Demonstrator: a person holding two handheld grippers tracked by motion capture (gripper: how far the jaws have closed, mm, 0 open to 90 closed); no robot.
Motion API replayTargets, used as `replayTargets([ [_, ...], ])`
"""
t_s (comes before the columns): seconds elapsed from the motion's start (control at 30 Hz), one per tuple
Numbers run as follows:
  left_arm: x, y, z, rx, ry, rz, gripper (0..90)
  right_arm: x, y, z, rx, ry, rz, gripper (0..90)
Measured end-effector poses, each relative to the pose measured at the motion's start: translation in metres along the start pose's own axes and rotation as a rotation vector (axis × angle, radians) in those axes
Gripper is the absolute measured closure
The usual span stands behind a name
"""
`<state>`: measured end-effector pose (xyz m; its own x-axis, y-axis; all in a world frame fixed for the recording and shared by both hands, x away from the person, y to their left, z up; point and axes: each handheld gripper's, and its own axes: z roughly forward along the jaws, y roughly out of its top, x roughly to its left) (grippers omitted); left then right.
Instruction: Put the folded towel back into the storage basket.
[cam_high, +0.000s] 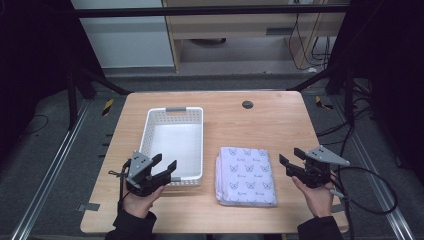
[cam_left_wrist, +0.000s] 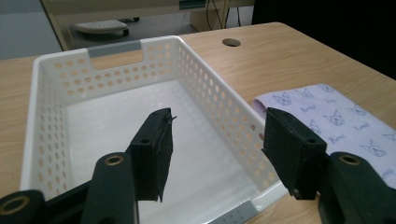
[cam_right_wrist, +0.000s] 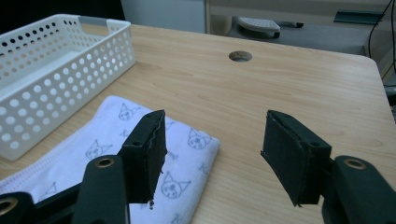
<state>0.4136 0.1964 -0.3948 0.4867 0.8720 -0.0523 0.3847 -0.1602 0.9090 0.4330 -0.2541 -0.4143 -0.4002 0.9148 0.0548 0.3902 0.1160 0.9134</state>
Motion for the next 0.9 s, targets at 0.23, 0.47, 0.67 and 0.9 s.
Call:
replayTargets([
  [0.23,-0.014,0.002,0.011,0.007,-0.027,0.016,40.7,0.001,0.01,0.005,-0.005,0.016,0.002,38.0],
  [0.47,-0.03,0.002,0.024,0.029,-0.052,0.031,40.4,0.001,0.014,0.013,-0.011,0.032,0.011,36.4],
  [0.67,-0.044,0.001,0.034,0.048,-0.074,0.061,40.1,0.001,0.013,0.023,0.001,0.031,0.0,35.5],
  [0.9,-0.057,-0.001,0.042,0.068,-0.095,0.077,39.8,-0.002,0.016,0.029,-0.003,0.036,0.004,35.4],
])
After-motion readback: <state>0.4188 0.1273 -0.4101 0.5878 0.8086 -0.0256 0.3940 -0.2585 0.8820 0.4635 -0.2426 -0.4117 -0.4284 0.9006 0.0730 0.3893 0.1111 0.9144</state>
